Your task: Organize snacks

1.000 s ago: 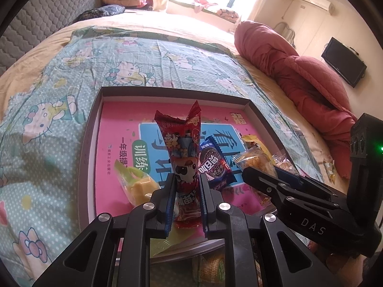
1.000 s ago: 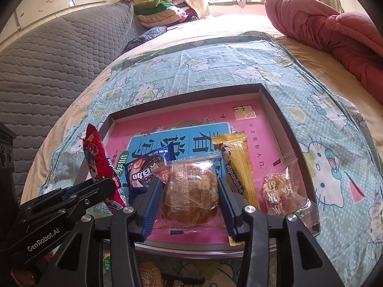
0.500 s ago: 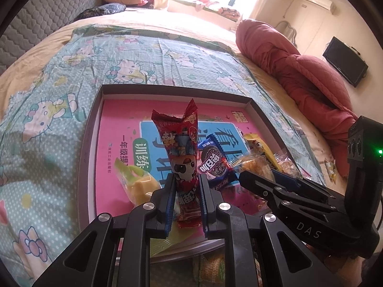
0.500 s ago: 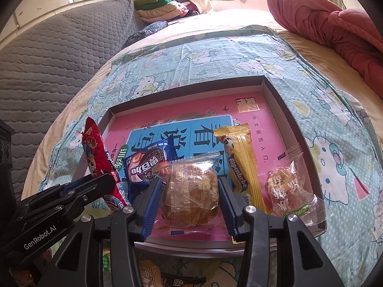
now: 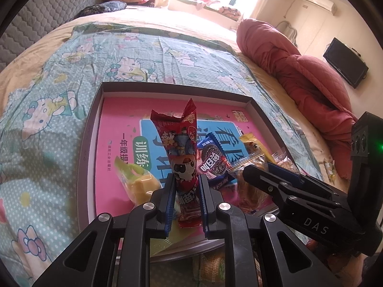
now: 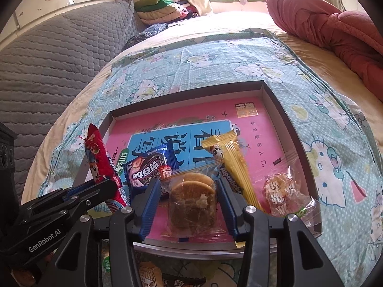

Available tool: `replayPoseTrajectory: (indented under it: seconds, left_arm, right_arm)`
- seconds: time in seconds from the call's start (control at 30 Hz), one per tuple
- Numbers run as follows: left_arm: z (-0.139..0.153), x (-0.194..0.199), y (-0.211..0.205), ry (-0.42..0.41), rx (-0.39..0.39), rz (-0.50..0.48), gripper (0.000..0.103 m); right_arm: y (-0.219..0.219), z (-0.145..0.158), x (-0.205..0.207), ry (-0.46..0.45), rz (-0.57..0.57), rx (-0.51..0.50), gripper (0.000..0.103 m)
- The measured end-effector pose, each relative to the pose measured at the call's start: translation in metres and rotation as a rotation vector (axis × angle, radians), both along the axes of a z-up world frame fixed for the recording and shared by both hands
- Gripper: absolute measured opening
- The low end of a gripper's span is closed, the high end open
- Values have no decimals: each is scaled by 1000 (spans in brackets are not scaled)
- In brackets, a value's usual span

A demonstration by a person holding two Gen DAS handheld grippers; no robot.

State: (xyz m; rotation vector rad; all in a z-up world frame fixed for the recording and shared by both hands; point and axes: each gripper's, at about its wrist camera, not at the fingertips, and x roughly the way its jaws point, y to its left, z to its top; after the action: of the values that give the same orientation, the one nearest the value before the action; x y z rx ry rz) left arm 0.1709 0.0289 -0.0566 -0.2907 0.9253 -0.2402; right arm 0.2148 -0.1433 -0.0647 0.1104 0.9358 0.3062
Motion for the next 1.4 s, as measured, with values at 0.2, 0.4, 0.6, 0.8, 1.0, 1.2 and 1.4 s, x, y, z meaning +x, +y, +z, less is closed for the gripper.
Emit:
replayPoseTrajectory:
  seconds: [0.2, 0.4, 0.6, 0.8, 1.0, 1.2, 1.4]
  left_arm:
    - [1, 0, 1, 4, -9, 3, 19]
    - [3, -1, 4, 19, -35, 4, 44]
    - [9, -4, 4, 7, -25, 5, 46]
    - [19, -9, 6, -8, -5, 12, 58]
    - [31, -17, 8, -48, 3, 25, 66]
    - [42, -26, 7, -68, 24, 25, 68]
    - [50, -35, 7, -87, 36, 29, 71]
  right_arm:
    - [-2, 8, -4, -18, -2, 7, 48]
    - [-6, 17, -9, -35, -9, 7, 48]
    - [-13, 21, -13, -49, -27, 7, 53]
    - [-16, 26, -16, -64, -36, 4, 56]
    - [-19, 33, -23, -91, -45, -7, 61]
    - [-21, 39, -29, -106, -49, -6, 64]
    - [-28, 46, -34, -122, -54, 3, 65]
